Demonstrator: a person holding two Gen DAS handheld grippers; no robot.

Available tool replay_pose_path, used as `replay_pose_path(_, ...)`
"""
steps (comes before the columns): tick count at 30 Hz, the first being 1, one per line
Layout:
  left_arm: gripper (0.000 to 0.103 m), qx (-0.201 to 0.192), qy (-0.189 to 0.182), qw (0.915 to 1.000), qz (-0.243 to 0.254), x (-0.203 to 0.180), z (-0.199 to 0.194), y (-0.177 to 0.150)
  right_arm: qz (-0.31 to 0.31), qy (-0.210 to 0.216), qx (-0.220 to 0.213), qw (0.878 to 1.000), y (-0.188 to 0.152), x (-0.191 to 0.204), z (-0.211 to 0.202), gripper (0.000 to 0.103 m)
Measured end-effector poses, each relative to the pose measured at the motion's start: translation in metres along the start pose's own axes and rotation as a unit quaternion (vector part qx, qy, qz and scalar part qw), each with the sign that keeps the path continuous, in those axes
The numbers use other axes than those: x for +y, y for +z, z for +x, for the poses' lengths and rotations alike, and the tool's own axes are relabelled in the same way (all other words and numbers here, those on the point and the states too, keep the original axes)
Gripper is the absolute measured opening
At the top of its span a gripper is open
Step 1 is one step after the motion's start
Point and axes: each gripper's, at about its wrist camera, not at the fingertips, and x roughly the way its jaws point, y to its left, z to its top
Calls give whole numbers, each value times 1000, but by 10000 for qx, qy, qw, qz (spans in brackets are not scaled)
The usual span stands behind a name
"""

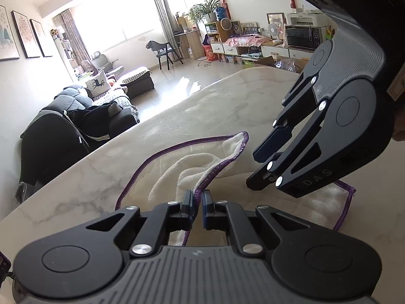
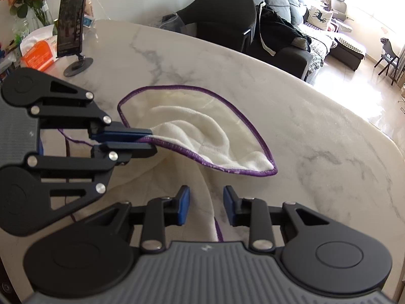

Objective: Fold towel

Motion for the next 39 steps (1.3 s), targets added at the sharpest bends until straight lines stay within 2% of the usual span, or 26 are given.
replay_pose_path(3,7,-25,78,10000,-48,4,-3,2,21,8,11,10000,8,1,8,28)
replay_pose_path(5,7,-21,140,9999,-96,8,-5,2,16,-2,54,10000,10,2,13,21)
replay_pose_path(6,7,-10,191,9997,-124,10,-6,1,-9,-13,78,10000,11,2,15,12)
replay_pose_path(9,7,78,407,9989,-231,20,-9,-3,-44,-79,96,9999,11,2,16,6)
replay_pose_path(19,7,350,717,9951,-580,46,-19,-21,-129,-434,126,9989,1,-2,2,5)
replay_pose_path(33,7,660,995,9874,-1035,76,-25,-42,-100,-645,213,9976,-11,-12,-11,5)
replay_pose_path(39,7,856,948,9841,-1235,86,-22,-53,-114,-648,277,9974,-18,-10,-12,6)
